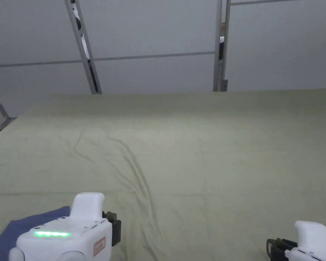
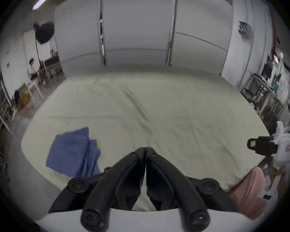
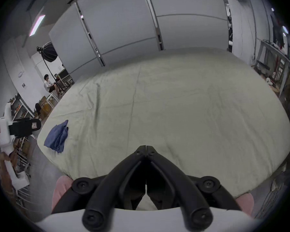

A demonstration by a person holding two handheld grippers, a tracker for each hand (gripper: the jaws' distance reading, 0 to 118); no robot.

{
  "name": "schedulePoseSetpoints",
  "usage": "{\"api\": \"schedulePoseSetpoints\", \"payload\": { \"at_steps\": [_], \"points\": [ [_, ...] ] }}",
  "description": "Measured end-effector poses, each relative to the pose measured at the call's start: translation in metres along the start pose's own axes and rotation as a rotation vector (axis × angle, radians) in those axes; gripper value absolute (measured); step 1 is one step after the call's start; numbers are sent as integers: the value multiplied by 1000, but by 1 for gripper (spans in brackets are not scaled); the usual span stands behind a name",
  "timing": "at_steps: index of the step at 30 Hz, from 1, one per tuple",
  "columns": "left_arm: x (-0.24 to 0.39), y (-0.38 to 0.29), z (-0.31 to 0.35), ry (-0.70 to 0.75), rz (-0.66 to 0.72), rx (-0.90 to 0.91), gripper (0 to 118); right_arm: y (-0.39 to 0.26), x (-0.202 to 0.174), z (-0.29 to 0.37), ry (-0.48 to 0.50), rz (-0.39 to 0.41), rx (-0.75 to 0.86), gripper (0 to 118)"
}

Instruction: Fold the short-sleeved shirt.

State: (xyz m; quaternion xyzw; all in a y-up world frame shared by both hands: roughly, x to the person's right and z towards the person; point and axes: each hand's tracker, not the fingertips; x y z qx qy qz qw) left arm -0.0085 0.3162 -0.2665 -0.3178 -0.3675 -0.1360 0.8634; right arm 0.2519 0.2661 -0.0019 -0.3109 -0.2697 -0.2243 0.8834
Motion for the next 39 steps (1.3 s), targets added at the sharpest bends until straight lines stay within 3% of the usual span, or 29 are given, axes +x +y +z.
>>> {"api": "schedulePoseSetpoints", "payload": {
  "at_steps": [6,10,12,18,32,33,35,36,37,38,39],
  "points": [
    [63,4,51,0,28,205,4,22,-8,42,-87,19,220,0],
    [99,11,77,17,-60,336,4,41,-31,78,-185,163,388,0],
    [110,15,89,17,-46,368,4,47,-36,95,-214,189,435,0],
    [114,24,115,-3,-5,460,4,50,-41,139,-192,184,546,0],
    [117,26,134,76,14,548,5,51,-45,154,-221,169,617,0],
    [118,26,134,84,18,554,12,51,-46,155,-228,168,623,0],
    [116,25,135,87,18,561,43,51,-45,155,-230,165,632,1],
    [116,27,134,84,14,554,65,51,-44,155,-230,162,632,6],
    [115,27,132,85,9,549,77,52,-44,155,-228,157,631,12],
    [115,26,130,93,8,546,84,52,-43,154,-227,153,631,20],
    [115,26,130,105,8,545,85,52,-42,154,-226,149,632,36]
  ]
}}
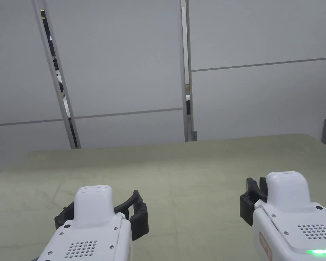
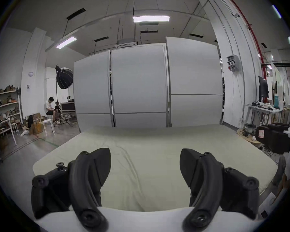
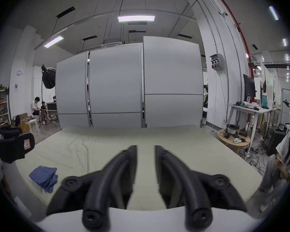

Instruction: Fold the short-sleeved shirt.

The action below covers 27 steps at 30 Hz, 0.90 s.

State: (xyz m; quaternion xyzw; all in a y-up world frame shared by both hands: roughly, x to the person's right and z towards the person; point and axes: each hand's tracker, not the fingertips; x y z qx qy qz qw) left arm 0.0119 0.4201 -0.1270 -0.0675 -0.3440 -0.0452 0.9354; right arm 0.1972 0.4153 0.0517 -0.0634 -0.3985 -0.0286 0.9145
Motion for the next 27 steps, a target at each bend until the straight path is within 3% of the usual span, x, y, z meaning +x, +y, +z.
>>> {"api": "schedulePoseSetpoints", "payload": {
  "at_steps": [3,6,8,11,20,27],
  "points": [
    [-1,-1,0,27,1,3,85,-2,4,0,3,-26,7,82],
    [-2,0,-3,-16,-8,-17,85,-3,7,-1,8,-52,8,108],
    [-3,-1,-8,-65,-3,-36,85,-3,8,-2,13,-56,14,118],
    [1,-1,-11,-35,22,-73,85,-4,8,0,13,-48,40,118],
    [11,-3,4,-12,-24,39,88,-4,8,-5,4,-31,41,118],
    [11,1,6,-66,-17,57,88,-5,7,-7,4,-23,31,118]
  ]
}}
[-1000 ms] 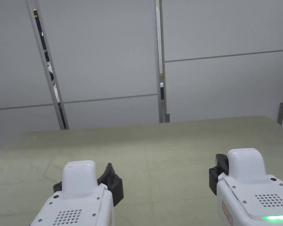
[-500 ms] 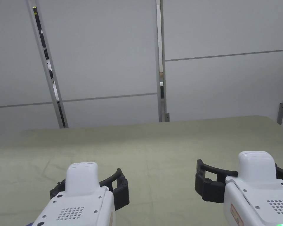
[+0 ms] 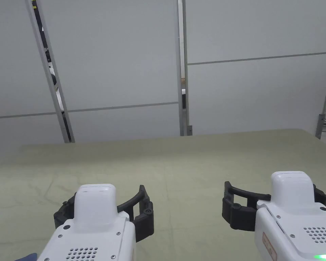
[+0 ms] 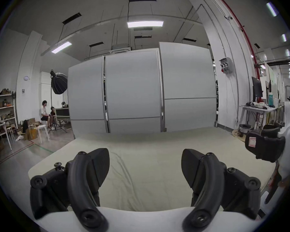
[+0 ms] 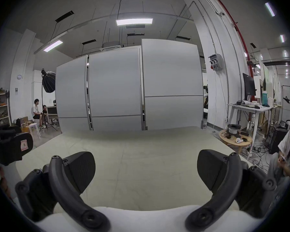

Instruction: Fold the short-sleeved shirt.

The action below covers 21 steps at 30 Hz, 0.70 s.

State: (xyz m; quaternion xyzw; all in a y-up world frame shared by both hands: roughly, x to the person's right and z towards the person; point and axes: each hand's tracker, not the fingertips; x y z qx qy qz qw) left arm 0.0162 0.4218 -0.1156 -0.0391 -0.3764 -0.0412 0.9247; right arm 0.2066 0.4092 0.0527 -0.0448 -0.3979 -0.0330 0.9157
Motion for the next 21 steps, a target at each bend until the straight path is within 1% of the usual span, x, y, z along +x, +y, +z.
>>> {"api": "schedulePoseSetpoints", "payload": {
  "at_steps": [4,6,10,14,21],
  "points": [
    [-1,2,-1,-4,6,-10,88,-2,1,0,-7,1,-4,118],
    [-3,3,-4,-12,40,-34,88,-2,1,-1,-8,3,-7,118],
    [-1,-2,-9,-4,12,-56,88,-3,2,-1,-12,3,-7,118],
    [1,-6,-11,-48,-4,-69,88,-3,3,-1,-14,7,-6,118],
    [10,-5,-9,-23,-28,-40,88,-6,4,-2,-16,6,-13,118]
  ]
}}
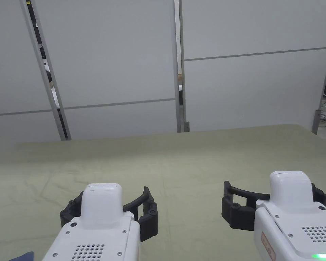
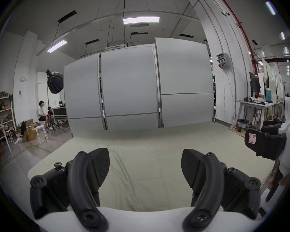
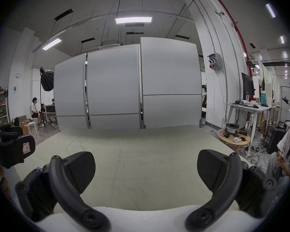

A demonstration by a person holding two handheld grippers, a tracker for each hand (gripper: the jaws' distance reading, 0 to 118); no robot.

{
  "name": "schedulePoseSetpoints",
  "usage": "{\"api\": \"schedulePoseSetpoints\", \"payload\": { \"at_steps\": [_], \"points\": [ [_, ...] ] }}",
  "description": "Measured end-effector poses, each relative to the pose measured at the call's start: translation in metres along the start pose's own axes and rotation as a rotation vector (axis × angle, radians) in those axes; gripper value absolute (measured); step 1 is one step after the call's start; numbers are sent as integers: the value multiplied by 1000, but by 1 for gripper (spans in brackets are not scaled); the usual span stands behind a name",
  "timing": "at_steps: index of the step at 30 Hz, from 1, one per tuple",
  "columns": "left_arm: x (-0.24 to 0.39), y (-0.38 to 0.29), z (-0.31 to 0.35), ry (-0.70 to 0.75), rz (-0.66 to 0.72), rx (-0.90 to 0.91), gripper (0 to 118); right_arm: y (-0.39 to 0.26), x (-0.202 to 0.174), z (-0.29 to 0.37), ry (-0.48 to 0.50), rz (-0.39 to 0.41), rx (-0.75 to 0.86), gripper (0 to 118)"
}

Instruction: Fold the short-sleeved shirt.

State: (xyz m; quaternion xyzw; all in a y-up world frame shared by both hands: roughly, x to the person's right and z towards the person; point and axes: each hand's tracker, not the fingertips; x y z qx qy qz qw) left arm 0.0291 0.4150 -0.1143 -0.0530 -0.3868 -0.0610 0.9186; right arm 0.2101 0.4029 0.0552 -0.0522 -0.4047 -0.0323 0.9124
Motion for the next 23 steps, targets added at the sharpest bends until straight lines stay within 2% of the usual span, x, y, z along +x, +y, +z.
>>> {"api": "schedulePoseSetpoints", "payload": {
  "at_steps": [8,13,18,23],
  "points": [
    [0,-3,-6,26,-4,14,88,-1,1,0,-1,-1,3,118],
    [-4,0,-6,-7,20,-12,88,0,2,0,-5,-1,6,118],
    [3,0,-5,-7,-27,-13,89,-1,3,-1,-6,-13,3,118],
    [4,-3,-7,-10,-19,-12,89,-1,3,-1,-8,-3,5,118]
  ]
}}
